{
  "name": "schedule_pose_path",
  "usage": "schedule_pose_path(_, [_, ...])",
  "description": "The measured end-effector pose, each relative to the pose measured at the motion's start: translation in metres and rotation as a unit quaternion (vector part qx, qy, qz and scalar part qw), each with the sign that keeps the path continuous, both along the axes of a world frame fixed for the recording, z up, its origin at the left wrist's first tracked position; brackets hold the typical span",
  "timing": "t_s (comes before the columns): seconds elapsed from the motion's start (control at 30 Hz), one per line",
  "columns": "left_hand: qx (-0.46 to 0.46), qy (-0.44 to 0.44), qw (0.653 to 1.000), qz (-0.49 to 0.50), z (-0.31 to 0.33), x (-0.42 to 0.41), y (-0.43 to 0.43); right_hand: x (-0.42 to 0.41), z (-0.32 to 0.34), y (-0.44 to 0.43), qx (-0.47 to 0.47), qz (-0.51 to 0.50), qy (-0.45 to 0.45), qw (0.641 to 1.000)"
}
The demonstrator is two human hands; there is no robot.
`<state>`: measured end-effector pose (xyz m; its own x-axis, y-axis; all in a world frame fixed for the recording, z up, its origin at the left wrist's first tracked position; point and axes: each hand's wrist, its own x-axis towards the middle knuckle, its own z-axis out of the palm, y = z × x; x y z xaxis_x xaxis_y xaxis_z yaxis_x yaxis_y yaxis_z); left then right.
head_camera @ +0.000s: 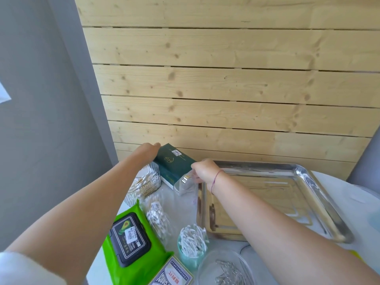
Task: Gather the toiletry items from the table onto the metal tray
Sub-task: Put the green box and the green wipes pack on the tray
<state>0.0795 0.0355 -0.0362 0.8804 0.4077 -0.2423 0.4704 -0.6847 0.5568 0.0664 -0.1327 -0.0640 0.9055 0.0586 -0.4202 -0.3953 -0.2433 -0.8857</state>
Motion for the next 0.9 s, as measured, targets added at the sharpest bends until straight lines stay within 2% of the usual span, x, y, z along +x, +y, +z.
schedule_pose_path(0.33, [-0.037, -0.126, 0.991, -0.002, 0.049, -0.013, -0.001, 0.005, 0.04, -0.009, 0.049, -0.011, -0.053, 0.997])
schedule_pose_path(0.43, [-0.101, -0.134, 0.986, -0.003, 0.066, -0.013, -0.021, 0.007, 0.062, -0.035, 0.057, -0.031, -0.094, 0.993])
schedule_pose_path(0.57, [-0.252, -0.1, 0.961, -0.051, 0.069, -0.018, -0.076, 0.009, 0.073, -0.089, 0.052, -0.075, -0.113, 0.989])
schedule_pose_path(0.73, [-0.312, 0.019, 0.947, -0.078, 0.048, -0.026, -0.126, -0.003, 0.055, -0.136, 0.023, -0.099, -0.055, 0.993])
schedule_pose_path(0.9, [-0.349, 0.05, 0.933, -0.066, 0.033, -0.026, -0.138, -0.013, 0.038, -0.148, 0.041, -0.067, 0.013, 0.997])
